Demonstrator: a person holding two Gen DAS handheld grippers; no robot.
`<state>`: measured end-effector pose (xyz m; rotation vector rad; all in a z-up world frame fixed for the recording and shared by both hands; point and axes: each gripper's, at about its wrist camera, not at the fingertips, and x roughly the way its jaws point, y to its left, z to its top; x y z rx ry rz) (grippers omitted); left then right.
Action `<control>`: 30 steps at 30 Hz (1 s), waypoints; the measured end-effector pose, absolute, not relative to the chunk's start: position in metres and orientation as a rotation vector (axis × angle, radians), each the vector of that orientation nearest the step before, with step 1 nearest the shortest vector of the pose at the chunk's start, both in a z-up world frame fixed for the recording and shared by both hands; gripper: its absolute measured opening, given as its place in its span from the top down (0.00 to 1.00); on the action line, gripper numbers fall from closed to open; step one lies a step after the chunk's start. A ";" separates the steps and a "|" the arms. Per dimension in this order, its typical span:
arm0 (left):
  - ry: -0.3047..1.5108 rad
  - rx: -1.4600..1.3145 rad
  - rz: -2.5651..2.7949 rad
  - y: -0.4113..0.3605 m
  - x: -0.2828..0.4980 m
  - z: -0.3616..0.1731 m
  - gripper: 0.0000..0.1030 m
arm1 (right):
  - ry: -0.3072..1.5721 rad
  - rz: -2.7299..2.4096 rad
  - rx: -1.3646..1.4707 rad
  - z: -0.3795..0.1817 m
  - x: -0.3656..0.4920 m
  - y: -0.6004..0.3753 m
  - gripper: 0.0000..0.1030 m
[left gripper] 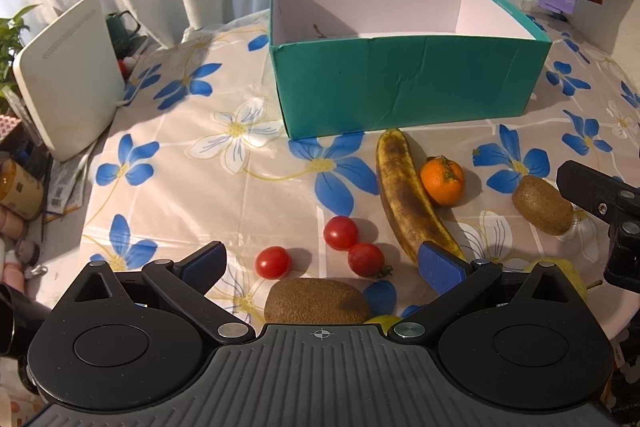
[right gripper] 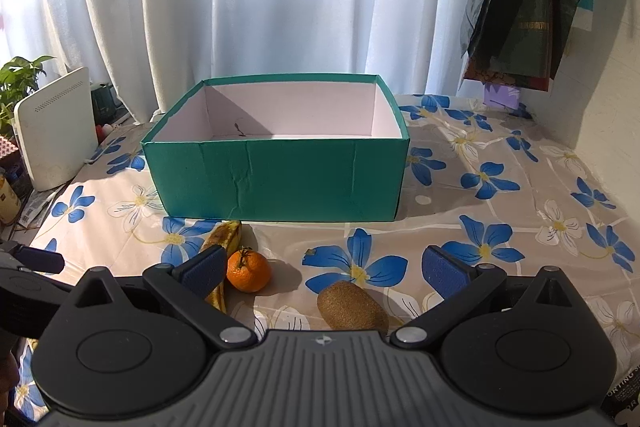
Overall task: Organize fruits
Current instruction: 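Move the left gripper toward the large yellow banana, then close the left gripper around the middle of the large banana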
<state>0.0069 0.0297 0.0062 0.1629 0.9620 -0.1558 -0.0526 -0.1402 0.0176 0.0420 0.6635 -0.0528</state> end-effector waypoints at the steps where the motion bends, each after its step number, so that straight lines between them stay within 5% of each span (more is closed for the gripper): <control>1: 0.958 0.162 -0.165 0.033 0.005 0.007 0.00 | 0.666 -0.036 0.040 0.018 -0.054 -0.140 0.00; 22: 1.175 0.056 -0.097 0.098 -0.028 -0.014 0.01 | 0.700 0.056 0.049 0.005 -0.054 -0.133 0.00; 25: 1.260 -0.022 -0.076 0.107 -0.021 -0.024 0.31 | 0.708 0.067 0.051 0.002 -0.052 -0.133 0.00; 30: 1.326 -0.132 -0.051 0.116 -0.011 -0.030 0.32 | 0.717 0.080 0.061 -0.001 -0.048 -0.133 0.00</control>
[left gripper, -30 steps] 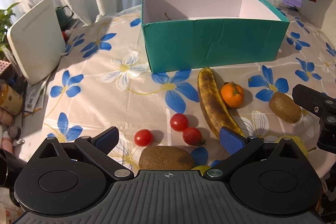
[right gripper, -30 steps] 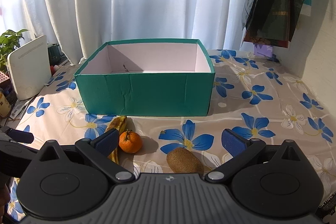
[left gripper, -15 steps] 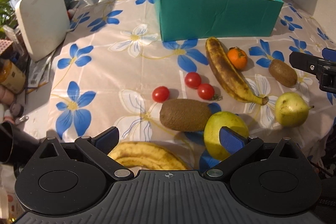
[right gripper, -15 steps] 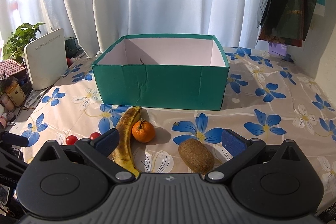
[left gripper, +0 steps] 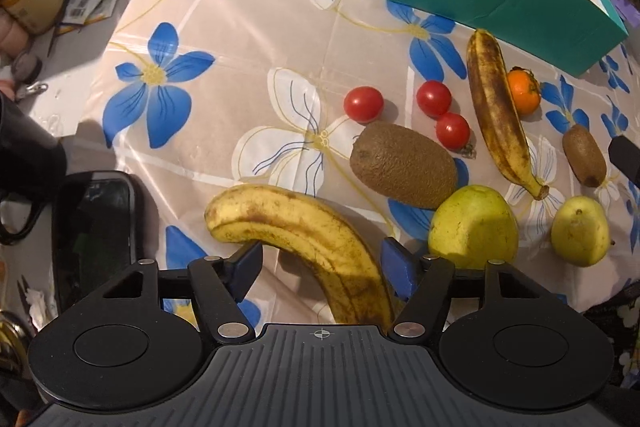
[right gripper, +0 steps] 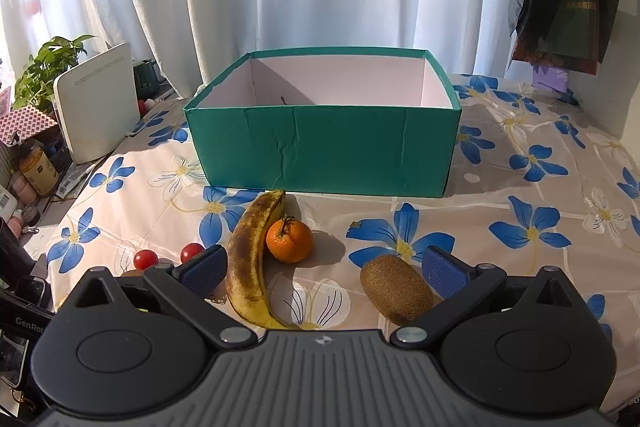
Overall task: Organize fruits
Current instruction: 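Close the left gripper around the middle of the large banana, then lift the banana with the left gripper while the right gripper grasps a brown kiwi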
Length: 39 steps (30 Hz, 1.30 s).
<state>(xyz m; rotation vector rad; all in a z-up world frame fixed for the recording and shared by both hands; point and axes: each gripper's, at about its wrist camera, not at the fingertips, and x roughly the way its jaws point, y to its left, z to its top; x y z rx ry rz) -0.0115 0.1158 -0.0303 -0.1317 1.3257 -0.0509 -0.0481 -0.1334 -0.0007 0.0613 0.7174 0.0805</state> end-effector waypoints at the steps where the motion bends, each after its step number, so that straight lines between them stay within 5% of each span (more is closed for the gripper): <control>1: 1.332 -0.151 -0.048 0.118 -0.009 -0.030 0.32 | 0.719 0.083 0.061 -0.001 -0.048 -0.133 0.00; 11: 1.475 -0.234 -0.087 0.117 0.008 -0.043 0.32 | 0.722 0.089 0.074 -0.002 -0.044 -0.133 0.00; 20: 1.522 -0.251 -0.038 0.116 0.016 -0.050 0.45 | 0.725 0.084 0.087 -0.004 -0.040 -0.136 0.00; 27: 1.492 -0.227 -0.084 0.114 0.013 -0.046 0.62 | 0.733 0.071 0.089 -0.005 -0.038 -0.140 0.00; 39: 1.322 -0.171 -0.169 0.109 0.009 -0.005 0.62 | 0.769 0.002 0.061 -0.012 -0.039 -0.158 0.00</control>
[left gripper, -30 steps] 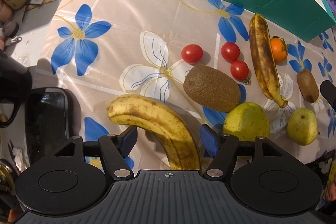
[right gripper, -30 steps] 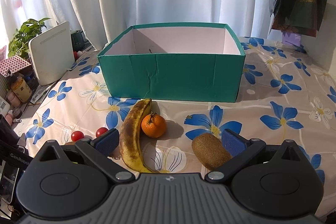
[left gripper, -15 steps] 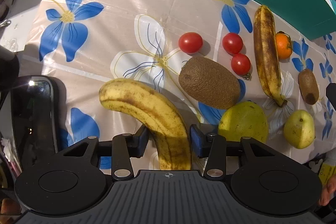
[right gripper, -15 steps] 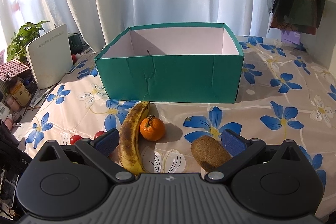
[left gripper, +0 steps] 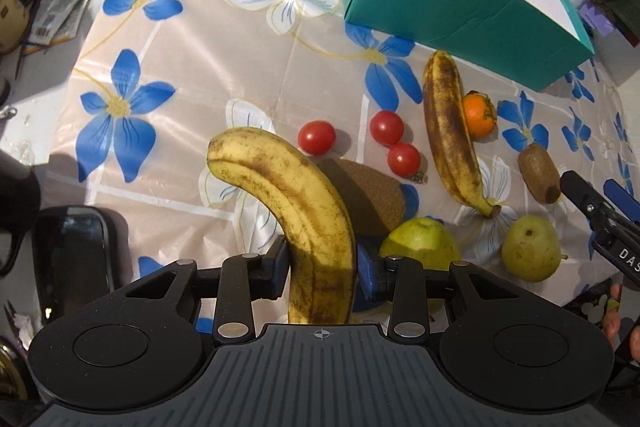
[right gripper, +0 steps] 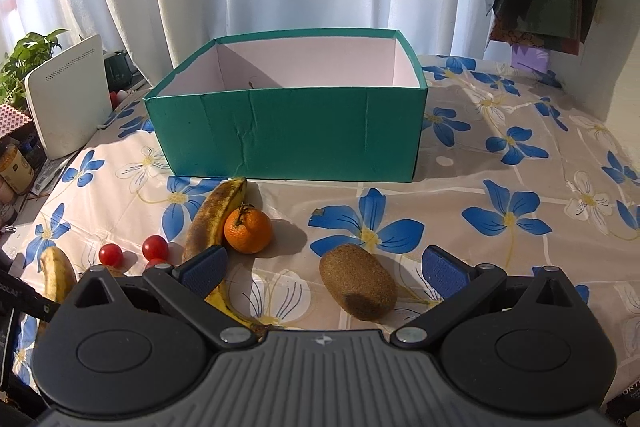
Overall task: Organize fruits
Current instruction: 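Lift the banana with the left gripper while the right gripper grasps a brown kiwi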
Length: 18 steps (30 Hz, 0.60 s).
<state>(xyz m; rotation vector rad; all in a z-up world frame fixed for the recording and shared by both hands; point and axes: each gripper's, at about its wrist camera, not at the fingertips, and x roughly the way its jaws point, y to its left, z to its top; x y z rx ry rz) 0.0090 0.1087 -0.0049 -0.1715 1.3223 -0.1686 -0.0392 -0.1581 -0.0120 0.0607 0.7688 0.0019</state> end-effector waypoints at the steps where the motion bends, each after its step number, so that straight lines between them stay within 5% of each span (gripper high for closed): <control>1: 1.307 -0.159 -0.178 0.106 0.010 -0.001 0.62 | 0.772 -0.005 0.062 -0.013 -0.038 -0.160 0.00; 7: 1.220 -0.119 -0.250 0.089 0.019 0.024 0.62 | 0.815 0.002 0.047 -0.024 -0.027 -0.167 0.00; 11: 1.170 -0.097 -0.307 0.074 0.026 0.040 0.62 | 0.872 0.012 0.015 -0.041 -0.007 -0.170 0.09; 13: 1.150 -0.086 -0.326 0.068 0.030 0.046 0.62 | 0.906 0.018 -0.006 -0.051 0.003 -0.171 0.16; 15: 1.136 -0.080 -0.343 0.063 0.032 0.051 0.62 | 0.951 0.022 -0.021 -0.061 0.011 -0.172 0.38; 18: 1.132 -0.073 -0.359 0.057 0.037 0.054 0.62 | 0.978 0.056 0.014 -0.068 0.016 -0.176 0.53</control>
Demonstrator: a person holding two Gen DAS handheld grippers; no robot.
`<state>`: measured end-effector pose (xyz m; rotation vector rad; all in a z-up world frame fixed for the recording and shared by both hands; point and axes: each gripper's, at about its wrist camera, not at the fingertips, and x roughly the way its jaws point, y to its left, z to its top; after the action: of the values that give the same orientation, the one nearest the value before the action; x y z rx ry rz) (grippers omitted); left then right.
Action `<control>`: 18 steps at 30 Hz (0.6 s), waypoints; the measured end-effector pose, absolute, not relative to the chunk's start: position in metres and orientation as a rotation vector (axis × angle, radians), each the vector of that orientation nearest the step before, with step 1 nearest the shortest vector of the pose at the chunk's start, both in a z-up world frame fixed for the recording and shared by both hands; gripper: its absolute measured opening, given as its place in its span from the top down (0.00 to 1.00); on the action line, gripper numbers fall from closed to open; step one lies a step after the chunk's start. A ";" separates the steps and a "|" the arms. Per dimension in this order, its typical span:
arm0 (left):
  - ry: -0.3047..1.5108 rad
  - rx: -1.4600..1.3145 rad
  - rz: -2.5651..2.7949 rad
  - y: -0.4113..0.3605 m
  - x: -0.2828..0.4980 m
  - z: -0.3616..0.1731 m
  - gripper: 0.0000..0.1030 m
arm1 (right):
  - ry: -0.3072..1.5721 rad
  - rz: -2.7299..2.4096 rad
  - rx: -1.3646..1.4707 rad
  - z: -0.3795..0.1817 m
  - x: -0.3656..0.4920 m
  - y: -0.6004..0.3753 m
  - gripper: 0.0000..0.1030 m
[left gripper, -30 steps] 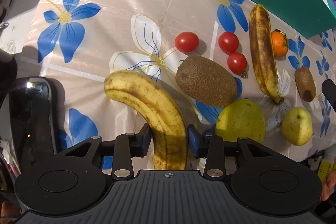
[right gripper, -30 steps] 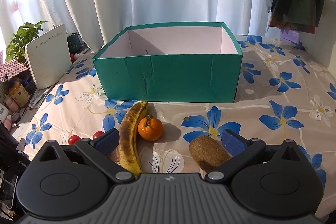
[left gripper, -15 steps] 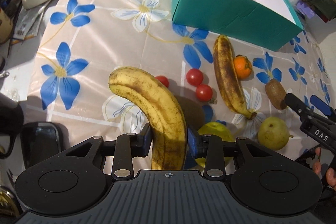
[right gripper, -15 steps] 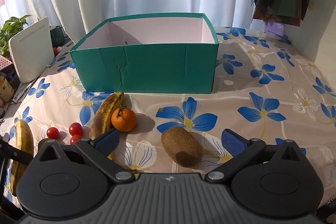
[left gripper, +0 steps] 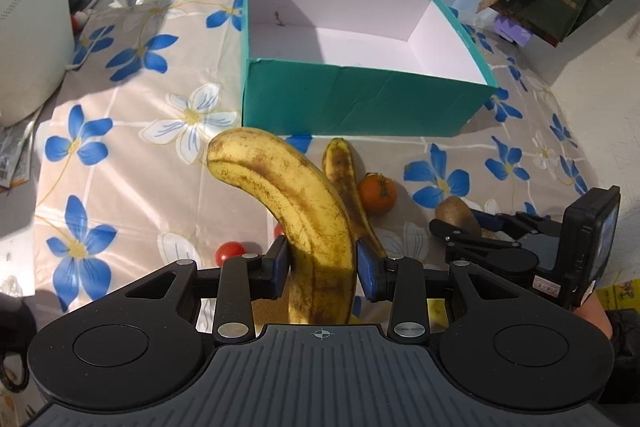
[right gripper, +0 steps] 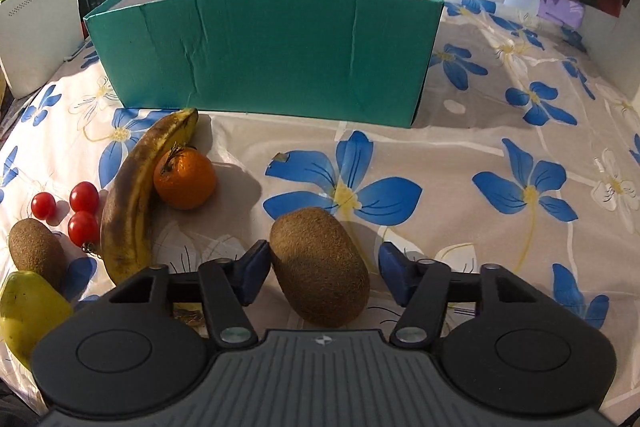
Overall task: Organize fruits
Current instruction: 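Lift the banana with the left gripper while the right gripper grasps a brown kiwi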
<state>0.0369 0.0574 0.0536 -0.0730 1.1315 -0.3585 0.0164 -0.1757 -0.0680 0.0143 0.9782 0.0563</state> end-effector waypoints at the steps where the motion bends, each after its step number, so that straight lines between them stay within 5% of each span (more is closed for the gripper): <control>1: 1.131 -0.069 -0.361 0.056 0.038 0.054 0.62 | 0.973 0.069 0.017 -0.069 0.016 -0.176 0.55; 18: 0.940 0.071 -0.403 -0.007 0.085 0.106 0.62 | 0.784 0.010 0.145 -0.019 -0.011 -0.183 0.56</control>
<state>0.0847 -0.0070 0.1058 0.0706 0.9403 -0.4030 -0.0109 -0.1827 -0.0190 0.1452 0.7836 0.0098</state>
